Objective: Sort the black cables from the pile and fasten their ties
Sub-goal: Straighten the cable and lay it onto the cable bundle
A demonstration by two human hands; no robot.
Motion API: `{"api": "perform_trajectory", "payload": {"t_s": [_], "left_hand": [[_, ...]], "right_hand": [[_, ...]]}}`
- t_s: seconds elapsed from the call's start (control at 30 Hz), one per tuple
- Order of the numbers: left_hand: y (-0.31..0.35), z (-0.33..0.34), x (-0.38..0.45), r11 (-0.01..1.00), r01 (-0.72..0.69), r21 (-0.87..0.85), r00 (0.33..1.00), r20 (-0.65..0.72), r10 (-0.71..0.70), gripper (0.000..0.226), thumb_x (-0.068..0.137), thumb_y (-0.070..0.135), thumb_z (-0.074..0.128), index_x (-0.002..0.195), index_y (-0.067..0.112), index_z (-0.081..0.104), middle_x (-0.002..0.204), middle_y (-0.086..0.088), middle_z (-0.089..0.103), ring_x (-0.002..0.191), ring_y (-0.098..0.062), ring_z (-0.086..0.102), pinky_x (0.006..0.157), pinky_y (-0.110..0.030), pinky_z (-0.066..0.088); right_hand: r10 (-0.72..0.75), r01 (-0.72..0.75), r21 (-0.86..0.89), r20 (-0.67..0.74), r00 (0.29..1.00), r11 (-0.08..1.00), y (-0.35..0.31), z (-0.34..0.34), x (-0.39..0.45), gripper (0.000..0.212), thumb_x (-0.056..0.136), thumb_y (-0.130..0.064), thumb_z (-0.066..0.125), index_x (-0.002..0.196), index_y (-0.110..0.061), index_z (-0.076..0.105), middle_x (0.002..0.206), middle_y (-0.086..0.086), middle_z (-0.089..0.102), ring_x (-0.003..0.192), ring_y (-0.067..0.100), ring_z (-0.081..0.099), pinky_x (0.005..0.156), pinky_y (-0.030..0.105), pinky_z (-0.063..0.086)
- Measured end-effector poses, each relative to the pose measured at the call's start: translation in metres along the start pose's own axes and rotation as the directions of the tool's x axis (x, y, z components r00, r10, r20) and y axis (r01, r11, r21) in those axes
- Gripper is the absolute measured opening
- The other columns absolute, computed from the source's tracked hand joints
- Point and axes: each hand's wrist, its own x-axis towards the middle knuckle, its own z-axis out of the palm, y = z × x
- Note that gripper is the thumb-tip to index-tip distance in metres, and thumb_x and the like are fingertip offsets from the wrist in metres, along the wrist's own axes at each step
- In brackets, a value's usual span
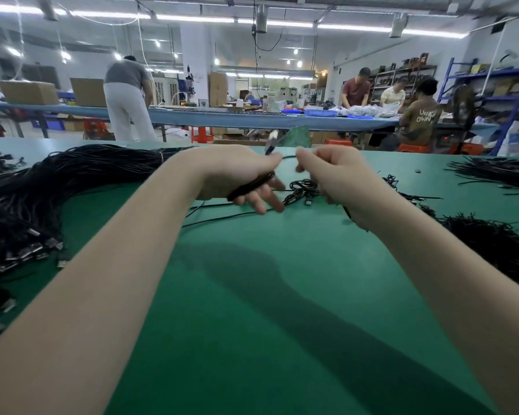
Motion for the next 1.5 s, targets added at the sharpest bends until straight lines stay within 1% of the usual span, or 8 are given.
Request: {"api": "perform_trajectory", "payload": {"t_s": [0.13,0.3,0.47,0.63,0.8,1.03,1.23,1.5], "left_hand": [[0.001,0.0,0.009,0.788,-0.212,-0.579,0.965,-0.251,0.075,0.051,0.103,0.048,0.026,0.114,0.014,0.062,0.092,0.002,0.076,0.076,-0.008,0.07,0.06,-0.019,0.053],[0.01,-0.004,0.0,0.529,-0.356,-0.77,0.934,-0.267,0.238,0.052,0.103,0.046,0.026,0.09,0.017,0.066,0.061,0.009,0.062,0.059,-0.007,0.063,0.054,-0.019,0.049],[0.011,-0.006,-0.003,0.499,-0.343,-0.796,0.927,-0.201,0.316,0.036,0.103,0.032,0.03,0.075,0.02,0.048,0.05,0.011,0.025,0.043,-0.005,0.022,0.047,-0.019,0.022],[0.004,0.004,0.004,0.535,-0.228,-0.814,0.945,-0.053,0.322,0.031,0.103,0.027,0.034,0.076,0.019,0.048,0.051,0.011,0.034,0.045,-0.004,0.034,0.046,-0.017,0.031],[-0.001,0.011,0.01,0.605,-0.128,-0.785,0.98,-0.007,0.199,0.028,0.103,0.029,0.037,0.084,0.014,0.051,0.061,0.005,0.051,0.058,-0.01,0.055,0.057,-0.018,0.05],[0.0,0.009,0.015,0.95,-0.095,-0.298,0.969,-0.248,0.019,0.037,0.101,0.039,0.041,0.077,0.019,0.062,0.082,0.0,0.06,0.079,-0.018,0.053,0.073,-0.032,0.042],[-0.004,0.014,0.022,0.556,-0.157,-0.816,0.987,-0.136,0.081,0.037,0.102,0.029,0.042,0.078,0.014,0.066,0.101,-0.003,0.068,0.089,-0.021,0.061,0.095,-0.037,0.049],[-0.005,0.023,0.025,0.775,-0.246,-0.581,0.961,-0.253,0.116,0.044,0.098,0.034,0.05,0.065,0.022,0.075,0.092,0.004,0.067,0.105,-0.021,0.056,0.106,-0.041,0.042]], "right_hand": [[-0.047,-0.017,0.254,0.245,0.968,0.967,-0.019,0.018,-0.011,0.025,0.102,-0.021,0.044,0.089,-0.019,0.066,0.052,-0.011,0.049,0.042,0.006,0.042,0.041,0.017,0.035],[0.02,-0.197,0.346,0.454,0.891,0.917,0.002,0.035,-0.02,0.027,0.099,-0.033,0.047,0.093,-0.019,0.069,0.063,-0.008,0.058,0.059,0.01,0.059,0.066,0.025,0.049],[0.172,-0.218,0.164,0.255,0.951,0.962,0.018,0.027,-0.013,0.024,0.096,-0.036,0.053,0.101,-0.02,0.07,0.083,-0.008,0.073,0.076,0.009,0.066,0.081,0.031,0.051],[0.146,-0.298,0.516,0.315,0.938,0.803,0.003,0.015,-0.005,0.027,0.095,-0.039,0.053,0.102,-0.017,0.066,0.086,0.002,0.07,0.075,0.015,0.068,0.075,0.03,0.054],[0.171,-0.282,0.49,0.259,0.951,0.825,0.006,0.019,-0.007,0.018,0.088,-0.033,0.064,0.084,-0.016,0.064,0.067,-0.004,0.064,0.062,0.01,0.064,0.074,0.028,0.057],[0.216,-0.264,0.464,0.154,0.964,0.845,0.01,0.027,-0.008,0.019,0.097,-0.028,0.055,0.088,-0.016,0.067,0.068,-0.004,0.065,0.054,0.011,0.058,0.065,0.024,0.058],[0.135,-0.183,0.359,0.153,0.979,0.915,0.005,0.027,-0.008,0.026,0.101,-0.03,0.046,0.087,-0.019,0.064,0.072,-0.009,0.066,0.053,0.008,0.059,0.067,0.027,0.057],[-0.014,-0.011,0.112,0.224,0.975,0.994,0.0,0.027,-0.015,0.039,0.093,-0.037,0.058,0.105,0.0,0.061,0.08,0.003,0.06,0.067,0.012,0.059,0.073,0.034,0.057]]}}
